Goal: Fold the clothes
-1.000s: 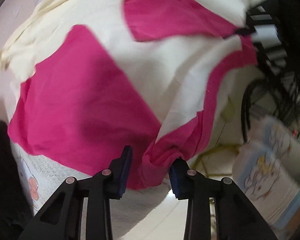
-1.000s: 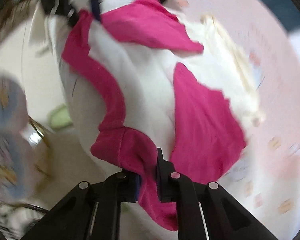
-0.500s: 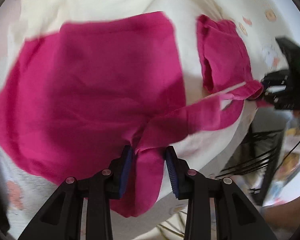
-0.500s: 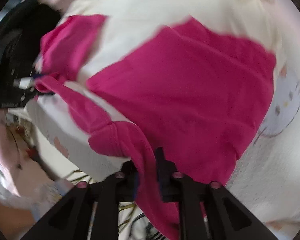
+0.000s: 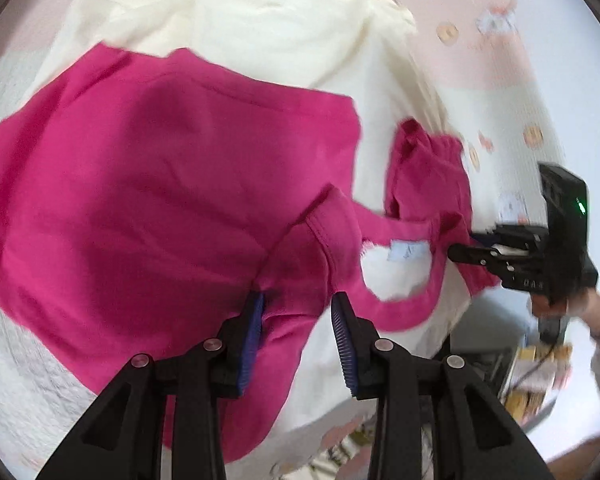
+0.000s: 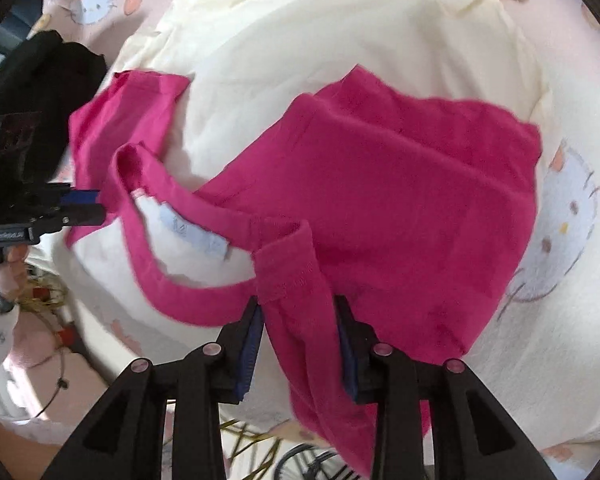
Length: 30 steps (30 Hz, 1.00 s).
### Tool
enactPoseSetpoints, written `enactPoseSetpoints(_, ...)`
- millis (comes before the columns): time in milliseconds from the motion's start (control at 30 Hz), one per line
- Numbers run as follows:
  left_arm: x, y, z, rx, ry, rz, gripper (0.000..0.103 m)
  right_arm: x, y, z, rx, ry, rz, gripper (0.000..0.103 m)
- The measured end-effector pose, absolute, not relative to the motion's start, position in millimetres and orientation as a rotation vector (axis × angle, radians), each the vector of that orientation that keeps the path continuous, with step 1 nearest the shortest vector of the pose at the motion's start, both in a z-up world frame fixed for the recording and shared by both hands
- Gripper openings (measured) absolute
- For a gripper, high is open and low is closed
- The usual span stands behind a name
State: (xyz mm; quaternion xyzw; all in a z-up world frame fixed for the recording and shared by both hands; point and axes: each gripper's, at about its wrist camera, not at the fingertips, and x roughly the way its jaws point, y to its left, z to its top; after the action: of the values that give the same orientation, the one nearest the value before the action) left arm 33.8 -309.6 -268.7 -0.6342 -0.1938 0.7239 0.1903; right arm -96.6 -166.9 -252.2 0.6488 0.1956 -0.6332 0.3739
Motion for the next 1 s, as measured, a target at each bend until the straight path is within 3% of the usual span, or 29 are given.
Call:
enactPoseSetpoints(67,40.5,-320.1,-269.5,-1.779,-0.677,2.078,0.03,-95.2,-176.0,-246.5,1.62,0.529,-1.649,0.01)
enactPoseSetpoints(133,47.6,-326.2,-270.8,-1.774,-0.757,2.115,0.022,-96.2,-186.8,-238.6,1.59,0.519,-1.691,0.01)
enactPoseSetpoints(400,71.3,-343.8,-255.8,-1.798,-0.876,2.287,0.023,-82.4,-168.4,-215.5,1.451,0.463,-1.852,0.011)
enactPoseSetpoints(433,71.8,-347.1,-252.7,-1.816,-0.894,2.316,0.023,-84.8,-152.5,-216.5,1.48,0.466,-1.843,0.014)
enactPoseSetpoints(500,71.9,-353.9,-247.3,-1.861,-0.974,2.281,0.027,-67.3,-104.6,-216.8,1.548,0.474,-1.857,0.042)
enactPoseSetpoints(567,73.9,-359.2,-233.1,-1.836,-1.025,2.243,0.04,-45.4,-86.0,-195.0,1.55,0.504,-1.873,0.054)
enactPoseSetpoints(600,75.6,-360.4,-224.1,-1.826,-1.008,2.258,0.056,-40.6,-79.5,-183.2,1.534,0.524,-1.872,0.054)
enactPoseSetpoints(633,77.5,-359.2,-210.7,-1.821,-0.939,2.298,0.067,-35.8,-72.9,-171.3,1.519,0.544,-1.87,0.054)
enactPoseSetpoints(733,91.1,-359.9,-165.6,-1.79,-0.674,2.377,0.068,-21.5,-57.9,-129.7,1.491,0.647,-1.871,0.061)
enactPoseSetpoints(767,96.9,-360.3,-154.9,-1.778,-0.607,2.384,0.068,-13.6,-53.9,-115.3,1.484,0.692,-1.87,0.07)
enactPoseSetpoints(900,123.2,-332.2,-121.3,-1.713,-0.187,2.476,0.068,32.9,-55.0,-74.6,1.299,0.945,-1.886,0.071)
enactPoseSetpoints(1000,143.4,-321.4,-97.5,-1.616,0.034,2.59,0.068,52.2,-57.6,-54.0,1.156,1.01,-1.934,0.071)
